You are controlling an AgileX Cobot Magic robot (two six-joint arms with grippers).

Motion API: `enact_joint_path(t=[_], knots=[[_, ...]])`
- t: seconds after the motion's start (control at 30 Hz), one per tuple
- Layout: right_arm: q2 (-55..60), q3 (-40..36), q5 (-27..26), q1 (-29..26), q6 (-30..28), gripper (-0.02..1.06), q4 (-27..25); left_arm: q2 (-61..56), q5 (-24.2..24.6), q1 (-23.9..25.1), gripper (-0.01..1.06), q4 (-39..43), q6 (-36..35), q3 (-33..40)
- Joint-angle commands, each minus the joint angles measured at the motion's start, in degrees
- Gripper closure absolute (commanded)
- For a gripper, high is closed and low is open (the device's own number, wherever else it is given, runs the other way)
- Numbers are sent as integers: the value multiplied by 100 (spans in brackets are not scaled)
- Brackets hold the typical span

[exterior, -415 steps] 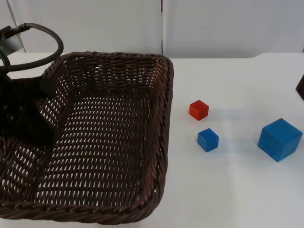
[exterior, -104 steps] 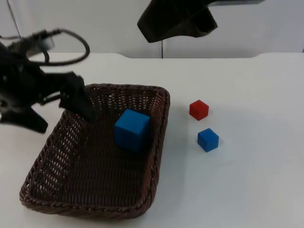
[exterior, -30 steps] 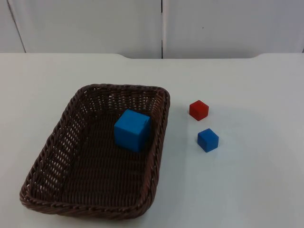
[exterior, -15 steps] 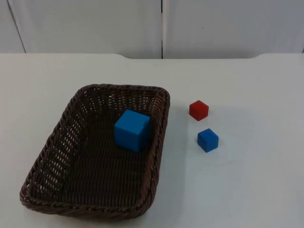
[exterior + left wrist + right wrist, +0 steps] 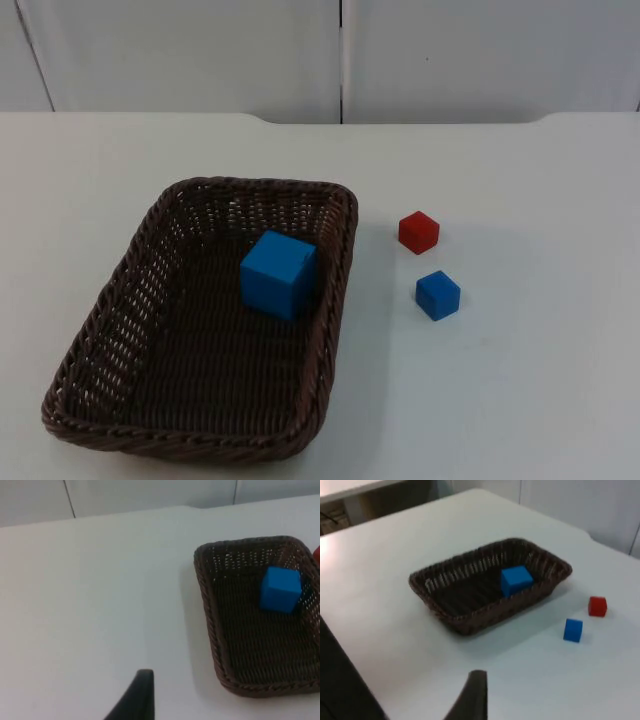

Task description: Pick up the basket with the left hand and place the largest block into the basket with the right hand.

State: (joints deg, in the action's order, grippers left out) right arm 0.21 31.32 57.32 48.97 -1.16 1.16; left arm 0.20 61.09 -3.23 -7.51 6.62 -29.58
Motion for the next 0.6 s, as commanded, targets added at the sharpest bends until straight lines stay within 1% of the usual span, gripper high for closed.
enact_joint_path(t=[0.0,0.2,0.3,0.57], knots=[[-21,-30,130,32,45,21,69,-20,7,-20,0,-48,-119,78],[-21,-53,258,32,55,21,126,-20,50,-20,0,-57,-137,137],[-21,-198,457,32,250,21,326,-20,50,-20,0,-57,-137,137],[-21,-183,457,32,334,21,320,-20,50,-20,0,-57,-137,137]])
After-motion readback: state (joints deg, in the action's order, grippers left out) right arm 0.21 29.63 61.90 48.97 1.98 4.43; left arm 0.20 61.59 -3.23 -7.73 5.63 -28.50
